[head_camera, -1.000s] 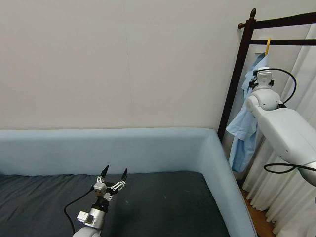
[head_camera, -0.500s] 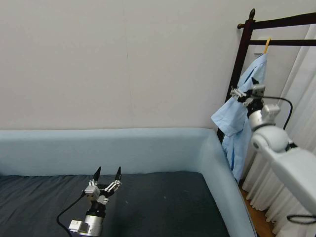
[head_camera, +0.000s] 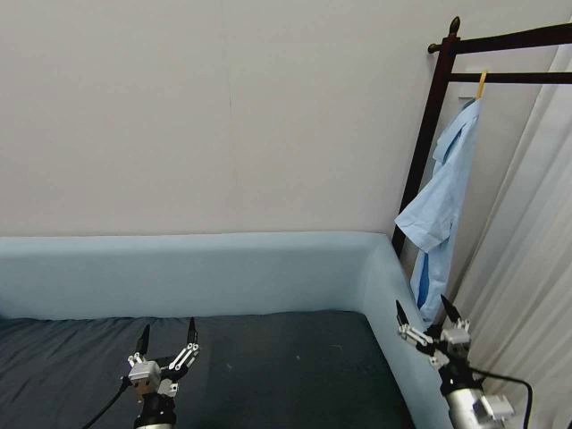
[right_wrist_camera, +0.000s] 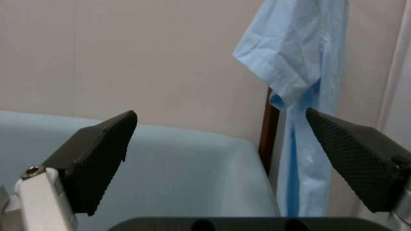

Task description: Pick up the clothes from the sofa and hang them on the clothes hanger.

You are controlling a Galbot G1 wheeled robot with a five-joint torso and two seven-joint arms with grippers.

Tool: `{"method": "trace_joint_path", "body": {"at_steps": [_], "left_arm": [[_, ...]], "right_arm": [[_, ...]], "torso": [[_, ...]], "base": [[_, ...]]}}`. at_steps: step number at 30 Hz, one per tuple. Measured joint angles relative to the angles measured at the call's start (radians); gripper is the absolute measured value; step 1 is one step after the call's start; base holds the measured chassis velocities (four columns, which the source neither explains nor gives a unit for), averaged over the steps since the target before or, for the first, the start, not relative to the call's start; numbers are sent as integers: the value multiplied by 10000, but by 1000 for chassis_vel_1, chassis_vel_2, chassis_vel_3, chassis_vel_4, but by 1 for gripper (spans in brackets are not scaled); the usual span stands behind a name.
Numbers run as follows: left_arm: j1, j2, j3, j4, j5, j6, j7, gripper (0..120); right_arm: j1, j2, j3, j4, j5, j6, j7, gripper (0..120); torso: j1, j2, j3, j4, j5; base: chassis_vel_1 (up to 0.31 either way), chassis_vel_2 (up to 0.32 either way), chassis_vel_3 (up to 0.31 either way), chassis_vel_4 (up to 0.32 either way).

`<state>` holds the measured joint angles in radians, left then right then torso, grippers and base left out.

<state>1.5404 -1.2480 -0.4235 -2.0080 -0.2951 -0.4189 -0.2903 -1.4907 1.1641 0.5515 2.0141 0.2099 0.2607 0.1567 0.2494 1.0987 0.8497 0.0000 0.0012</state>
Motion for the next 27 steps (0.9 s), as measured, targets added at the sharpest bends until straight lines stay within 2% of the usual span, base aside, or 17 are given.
{"method": "trace_joint_path", "body": {"at_steps": [27], "left_arm": [[105,26,-42,-110,-70,92,177,100]], "right_arm": [[26,33,-72,120,-85,-255,218,100]], "torso": [[3,-3,2,-2,-2]], "base": [[0,0,0,0]]}}
